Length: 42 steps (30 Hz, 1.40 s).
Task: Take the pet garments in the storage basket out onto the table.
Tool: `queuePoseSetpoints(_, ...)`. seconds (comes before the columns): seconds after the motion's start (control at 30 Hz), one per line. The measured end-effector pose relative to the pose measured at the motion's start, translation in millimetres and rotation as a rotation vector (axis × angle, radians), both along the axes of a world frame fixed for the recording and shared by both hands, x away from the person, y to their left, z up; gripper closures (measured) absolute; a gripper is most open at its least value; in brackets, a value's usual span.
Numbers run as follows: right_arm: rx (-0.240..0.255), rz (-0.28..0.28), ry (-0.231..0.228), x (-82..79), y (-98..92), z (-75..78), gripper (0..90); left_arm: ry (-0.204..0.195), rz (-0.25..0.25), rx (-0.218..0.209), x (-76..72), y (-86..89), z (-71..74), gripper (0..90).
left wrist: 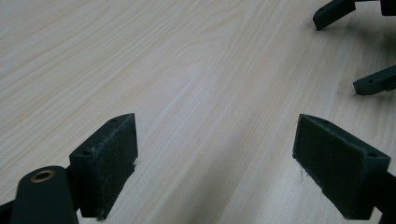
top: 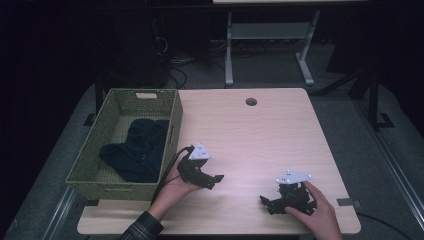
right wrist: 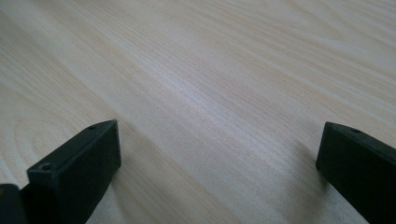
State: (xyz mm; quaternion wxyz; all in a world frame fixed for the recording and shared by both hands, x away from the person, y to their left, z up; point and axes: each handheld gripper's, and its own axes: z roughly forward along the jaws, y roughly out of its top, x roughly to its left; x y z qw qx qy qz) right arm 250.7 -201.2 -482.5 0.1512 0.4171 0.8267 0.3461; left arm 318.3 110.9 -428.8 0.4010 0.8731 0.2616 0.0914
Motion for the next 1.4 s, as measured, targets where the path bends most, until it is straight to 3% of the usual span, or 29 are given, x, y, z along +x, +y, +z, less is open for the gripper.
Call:
queuePoseSetpoints(0.17,0.000,0.000,0.000,0.0,0.0,0.0,0.0,0.003,-0.001,-0.022,1.5,1.3,3.5,13.6)
queuePoseSetpoints(1.0,0.000,0.003,-0.001,0.3,-0.1,0.0,0.0,-0.010,-0.014,-0.030,5.5,1.8,20.2,13.6)
queuePoseSetpoints(1.4,0.003,0.002,0.001,0.4,0.2,0.0,0.0,-0.027,-0.001,-0.058,13.5,2.3,33.5,13.6)
